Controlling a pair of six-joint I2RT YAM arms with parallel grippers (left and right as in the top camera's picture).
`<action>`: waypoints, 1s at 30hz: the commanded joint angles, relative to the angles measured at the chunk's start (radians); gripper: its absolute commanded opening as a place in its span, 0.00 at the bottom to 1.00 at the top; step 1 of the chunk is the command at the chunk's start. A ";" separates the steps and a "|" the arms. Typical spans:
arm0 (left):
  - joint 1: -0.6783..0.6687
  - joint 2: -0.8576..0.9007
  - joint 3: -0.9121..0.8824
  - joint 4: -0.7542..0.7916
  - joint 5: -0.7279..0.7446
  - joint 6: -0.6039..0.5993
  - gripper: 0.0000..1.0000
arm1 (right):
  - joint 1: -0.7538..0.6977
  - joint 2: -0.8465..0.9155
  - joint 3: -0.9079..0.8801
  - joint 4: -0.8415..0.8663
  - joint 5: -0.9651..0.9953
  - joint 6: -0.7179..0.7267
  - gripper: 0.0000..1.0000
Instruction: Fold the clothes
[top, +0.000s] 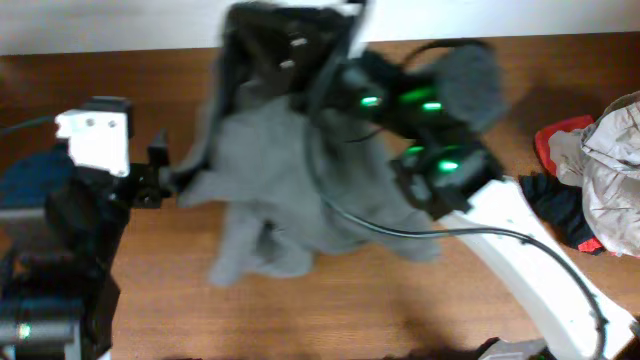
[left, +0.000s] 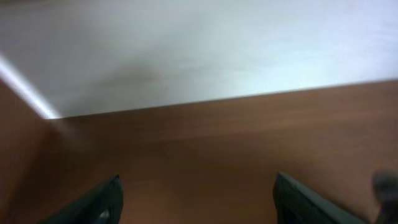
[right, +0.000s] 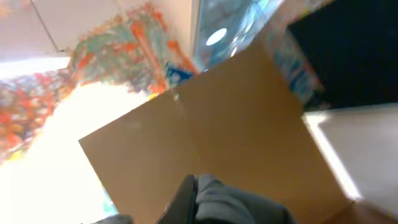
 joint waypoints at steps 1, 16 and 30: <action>-0.003 -0.050 0.032 0.008 -0.117 -0.016 0.77 | 0.013 -0.043 0.020 0.024 0.029 -0.006 0.04; -0.003 -0.031 0.032 0.006 -0.031 -0.034 0.78 | -0.670 -0.030 0.019 -1.053 0.286 -0.327 0.55; -0.003 0.129 0.032 -0.092 0.156 -0.045 0.99 | -0.438 0.032 -0.044 -1.493 0.241 -0.748 0.65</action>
